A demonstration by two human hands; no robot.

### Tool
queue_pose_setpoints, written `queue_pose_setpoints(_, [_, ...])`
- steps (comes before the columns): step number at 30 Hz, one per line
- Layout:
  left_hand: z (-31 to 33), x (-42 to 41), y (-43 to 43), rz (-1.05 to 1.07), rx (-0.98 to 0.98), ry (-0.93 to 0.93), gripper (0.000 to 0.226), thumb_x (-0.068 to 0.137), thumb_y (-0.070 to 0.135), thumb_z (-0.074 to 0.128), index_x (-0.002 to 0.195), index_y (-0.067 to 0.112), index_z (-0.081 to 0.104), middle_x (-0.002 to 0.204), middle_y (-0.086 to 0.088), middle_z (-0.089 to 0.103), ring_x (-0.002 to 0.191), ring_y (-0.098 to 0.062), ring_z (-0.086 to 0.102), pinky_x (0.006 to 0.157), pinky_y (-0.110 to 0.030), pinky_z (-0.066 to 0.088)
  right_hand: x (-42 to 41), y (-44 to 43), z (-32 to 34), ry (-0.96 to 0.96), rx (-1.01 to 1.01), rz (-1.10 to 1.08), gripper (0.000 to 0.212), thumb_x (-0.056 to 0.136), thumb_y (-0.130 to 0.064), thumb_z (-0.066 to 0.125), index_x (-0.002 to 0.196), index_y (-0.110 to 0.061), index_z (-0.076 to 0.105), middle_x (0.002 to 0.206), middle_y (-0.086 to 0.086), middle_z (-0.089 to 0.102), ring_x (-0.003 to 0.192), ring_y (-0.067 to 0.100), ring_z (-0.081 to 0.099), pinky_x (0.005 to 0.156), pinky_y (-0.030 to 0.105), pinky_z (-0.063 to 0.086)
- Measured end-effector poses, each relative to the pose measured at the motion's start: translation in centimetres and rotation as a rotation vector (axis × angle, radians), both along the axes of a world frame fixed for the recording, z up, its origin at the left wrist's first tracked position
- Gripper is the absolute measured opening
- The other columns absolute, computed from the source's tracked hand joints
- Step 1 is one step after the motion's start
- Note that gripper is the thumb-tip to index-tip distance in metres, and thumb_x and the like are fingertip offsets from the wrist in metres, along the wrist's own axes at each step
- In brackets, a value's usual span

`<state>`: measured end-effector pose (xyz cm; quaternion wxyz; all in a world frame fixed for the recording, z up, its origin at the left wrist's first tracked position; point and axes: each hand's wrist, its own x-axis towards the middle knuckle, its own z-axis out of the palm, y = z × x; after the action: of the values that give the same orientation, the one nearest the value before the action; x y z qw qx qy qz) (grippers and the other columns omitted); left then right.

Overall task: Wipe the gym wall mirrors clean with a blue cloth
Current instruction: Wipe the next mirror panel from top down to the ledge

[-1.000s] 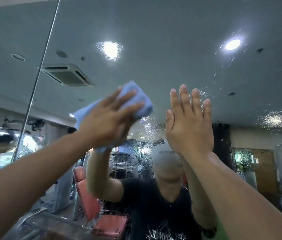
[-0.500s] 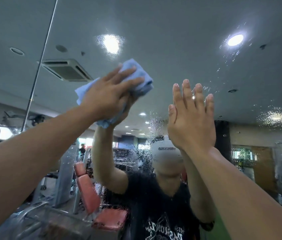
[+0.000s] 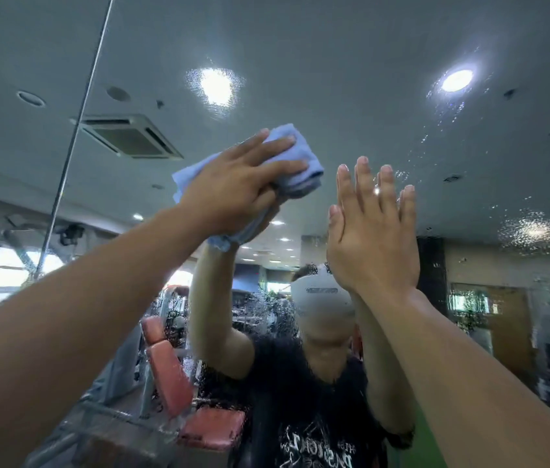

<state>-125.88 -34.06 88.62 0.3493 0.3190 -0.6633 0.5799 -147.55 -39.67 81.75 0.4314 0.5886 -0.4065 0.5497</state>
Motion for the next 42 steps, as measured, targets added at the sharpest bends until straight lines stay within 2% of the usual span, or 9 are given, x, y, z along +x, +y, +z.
queue_pose_setpoints(5, [-3.2,-0.7,-0.1,0.002,-0.027,-0.041,0.051,0.089,0.025,0.041,0.135,0.027,0.063,0.151,-0.005,0.05,0.143,-0.036,0.041,0.106,-0.051,0.045,0.1,0.0,0.0,-0.001,0.005,-0.008,0.063,0.105,-0.043,0.007,0.165,-0.022,0.013,0.173,0.004,0.009,0.158,0.033,0.007,0.127,0.056,0.004])
queue_pose_setpoints(12, [-10.1,1.0,-0.5,-0.008,-0.01,-0.336,0.043,0.097,0.024,0.058,0.139,0.033,0.053,0.155,-0.005,0.045,0.146,-0.036,0.035,0.109,-0.055,0.042,0.0,0.0,0.1,0.006,0.004,-0.02,0.065,0.104,-0.043,0.007,0.164,-0.02,0.015,0.172,0.006,0.011,0.158,0.035,0.011,0.126,0.057,0.007])
queue_pose_setpoints(17, [-9.2,2.5,-0.2,0.013,0.053,-0.469,0.038,0.102,0.029,0.056,0.139,0.031,0.059,0.156,-0.004,0.044,0.146,-0.036,0.037,0.111,-0.054,0.039,0.0,0.0,0.1,0.014,0.008,-0.012,0.064,0.104,-0.043,0.008,0.164,-0.02,0.015,0.172,0.007,0.012,0.157,0.035,0.011,0.126,0.059,0.009])
queue_pose_setpoints(19, [-7.8,2.6,-0.3,0.014,0.017,-0.376,0.039,0.1,0.026,0.055,0.139,0.03,0.058,0.155,-0.005,0.045,0.145,-0.036,0.038,0.113,-0.051,0.038,-0.1,0.0,0.1,0.007,0.011,-0.008,0.065,0.104,-0.043,0.007,0.164,-0.02,0.015,0.172,0.006,0.012,0.158,0.035,0.01,0.126,0.058,0.008])
queue_pose_setpoints(22, [-5.5,2.3,0.1,-0.008,-0.029,-0.072,0.044,0.094,0.023,0.048,0.135,0.025,0.064,0.151,-0.009,0.05,0.142,-0.037,0.041,0.115,-0.042,0.034,0.0,0.1,0.1,-0.004,0.01,0.008,0.065,0.104,-0.043,0.01,0.164,-0.02,0.019,0.172,0.007,0.014,0.157,0.036,0.013,0.126,0.059,0.009])
queue_pose_setpoints(25, [-5.5,1.1,0.1,-0.008,-0.042,0.116,0.05,0.09,0.025,0.042,0.133,0.025,0.065,0.15,-0.006,0.051,0.141,-0.037,0.042,0.11,-0.045,0.038,0.0,0.2,0.1,0.001,0.014,0.001,0.065,0.104,-0.043,0.011,0.164,-0.02,0.019,0.171,0.008,0.015,0.157,0.036,0.013,0.125,0.059,0.009])
queue_pose_setpoints(34, [-9.4,2.3,-0.3,-0.004,-0.031,-0.186,0.04,0.098,0.022,0.051,0.135,0.026,0.064,0.153,-0.007,0.047,0.144,-0.037,0.039,0.109,-0.051,0.041,0.0,0.2,0.0,0.003,0.01,0.008,0.065,0.104,-0.043,0.008,0.164,-0.019,0.018,0.171,0.008,0.015,0.157,0.037,0.013,0.126,0.059,0.008])
queue_pose_setpoints(38, [-8.3,2.1,-0.4,0.015,-0.019,-0.097,0.047,0.095,0.023,0.047,0.141,0.032,0.054,0.155,-0.004,0.044,0.145,-0.036,0.037,0.115,-0.054,0.035,0.0,0.2,0.1,0.002,0.017,0.012,0.066,0.103,-0.044,0.006,0.164,-0.02,0.015,0.172,0.007,0.013,0.157,0.036,0.01,0.126,0.059,0.008])
queue_pose_setpoints(42, [-6.0,1.0,-0.2,-0.004,0.0,0.142,0.055,0.089,0.026,0.038,0.142,0.031,0.053,0.156,-0.004,0.044,0.146,-0.034,0.034,0.116,-0.054,0.031,0.1,0.2,0.0,0.0,0.018,0.015,0.066,0.104,-0.044,0.007,0.164,-0.021,0.016,0.172,0.006,0.013,0.158,0.035,0.011,0.126,0.059,0.008])
